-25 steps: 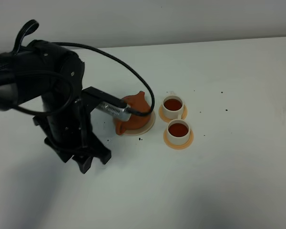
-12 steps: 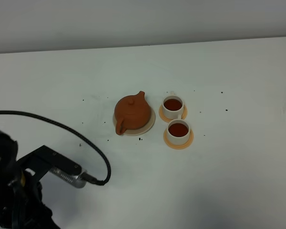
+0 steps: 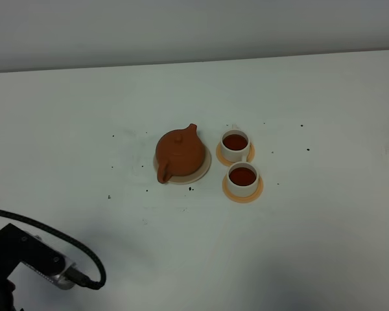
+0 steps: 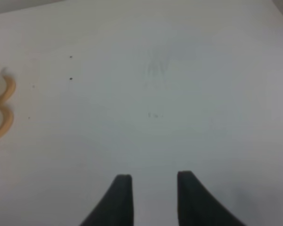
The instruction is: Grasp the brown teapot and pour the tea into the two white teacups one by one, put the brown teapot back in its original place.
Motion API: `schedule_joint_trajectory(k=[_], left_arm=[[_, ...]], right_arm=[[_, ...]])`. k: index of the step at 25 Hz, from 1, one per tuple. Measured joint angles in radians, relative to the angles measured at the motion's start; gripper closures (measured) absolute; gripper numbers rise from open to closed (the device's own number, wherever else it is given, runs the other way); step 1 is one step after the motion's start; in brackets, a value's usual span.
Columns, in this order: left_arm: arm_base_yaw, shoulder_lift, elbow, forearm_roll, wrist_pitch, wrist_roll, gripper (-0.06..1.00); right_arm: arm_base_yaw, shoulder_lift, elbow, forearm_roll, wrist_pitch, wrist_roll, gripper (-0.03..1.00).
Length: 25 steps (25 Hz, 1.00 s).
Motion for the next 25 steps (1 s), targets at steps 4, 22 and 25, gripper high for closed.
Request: schedule_joint_trajectory(k=[4,22,25], left_arm=[[0.008,-0.185,0.0,0.0,0.0,0.0,0.49],[0.591,-0.759,0.005,0.0,0.007,0.0,0.49],[0.611,-0.798,0.005,0.0,0.008,0.0,0.49]], right_arm=[[0.0,0.0,0.0,0.0,0.0,0.0,0.72],[0.0,0.0,0.0,0.0,0.0,0.0,0.72],[0.0,0.0,0.0,0.0,0.0,0.0,0.72]])
